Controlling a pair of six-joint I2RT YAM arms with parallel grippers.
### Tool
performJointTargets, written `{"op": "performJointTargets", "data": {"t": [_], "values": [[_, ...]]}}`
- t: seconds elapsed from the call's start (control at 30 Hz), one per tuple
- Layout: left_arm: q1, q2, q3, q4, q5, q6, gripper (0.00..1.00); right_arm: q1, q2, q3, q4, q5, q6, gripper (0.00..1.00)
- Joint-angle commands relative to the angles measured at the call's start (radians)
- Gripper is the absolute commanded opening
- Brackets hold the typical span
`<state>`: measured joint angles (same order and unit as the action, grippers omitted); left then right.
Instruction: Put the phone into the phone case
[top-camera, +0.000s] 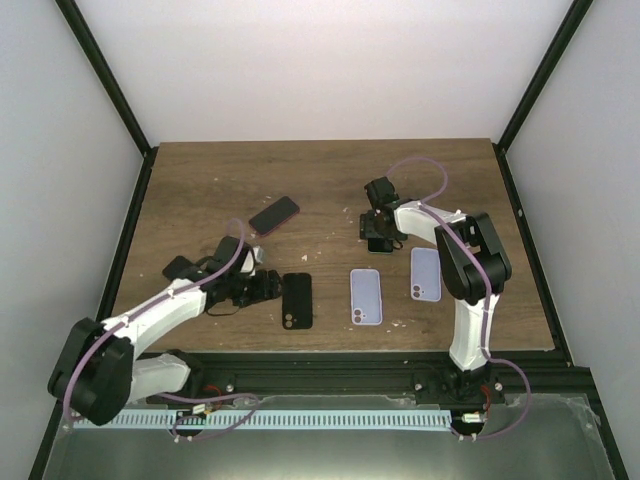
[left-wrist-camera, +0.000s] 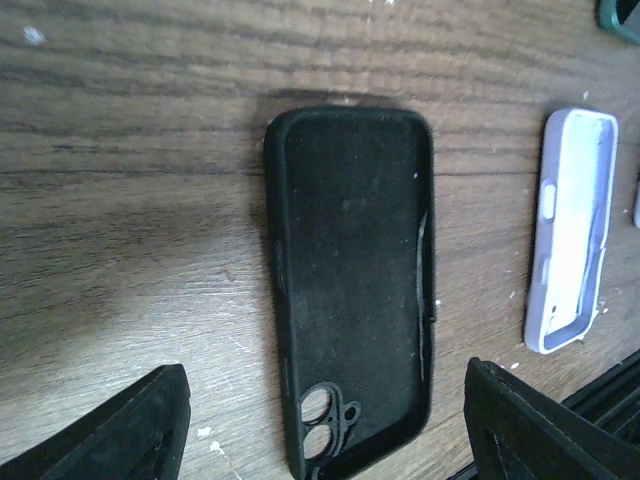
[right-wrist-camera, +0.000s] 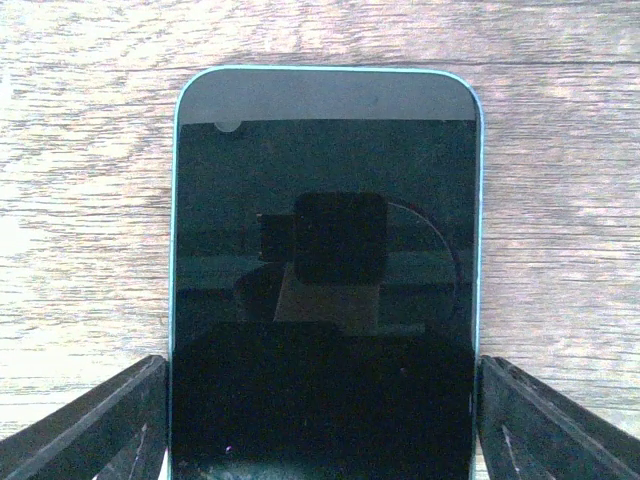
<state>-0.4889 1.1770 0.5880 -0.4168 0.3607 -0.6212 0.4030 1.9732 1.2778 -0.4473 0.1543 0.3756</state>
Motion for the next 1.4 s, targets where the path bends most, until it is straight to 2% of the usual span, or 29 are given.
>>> {"op": "performJointTargets", "data": {"t": [0.0,0.13,0.37,0.53,0.7,0.87,1.13,1.27,1.37], "values": [[-0.010,0.063,-0.032,0.134,0.069,-0.039,0.75,0.011,0.014,-0.016,-0.058,0.001,0.005,0.81],[-0.015,0.130,-0.055,0.237,0.139,-0.091,0.72,0.011,0.003,-0.011,-0.061,0.013,-0.001,0.76],[-0.028,0.214,-0.067,0.328,0.133,-0.127,0.69,0.014,-0.066,-0.024,-0.082,0.001,0.002,0.66],[-0.046,0.298,-0.088,0.433,0.186,-0.186,0.67,0.021,-0.145,-0.044,-0.120,-0.016,0.028,0.63],[-0.061,0.305,-0.096,0.510,0.219,-0.249,0.65,0.040,-0.254,-0.101,-0.126,-0.065,0.041,0.63],[-0.062,0.234,-0.108,0.525,0.220,-0.298,0.64,0.074,-0.365,-0.173,-0.126,-0.157,0.088,0.62],[-0.060,0.051,-0.103,0.360,0.137,-0.271,0.66,0.251,-0.444,-0.224,-0.096,-0.243,0.268,0.62],[-0.058,-0.094,-0.059,0.183,-0.006,-0.212,0.71,0.369,-0.418,-0.214,-0.059,-0.257,0.397,0.62],[-0.055,-0.206,-0.017,0.026,-0.134,-0.170,0.80,0.453,-0.393,-0.215,-0.002,-0.277,0.484,0.61]]}}
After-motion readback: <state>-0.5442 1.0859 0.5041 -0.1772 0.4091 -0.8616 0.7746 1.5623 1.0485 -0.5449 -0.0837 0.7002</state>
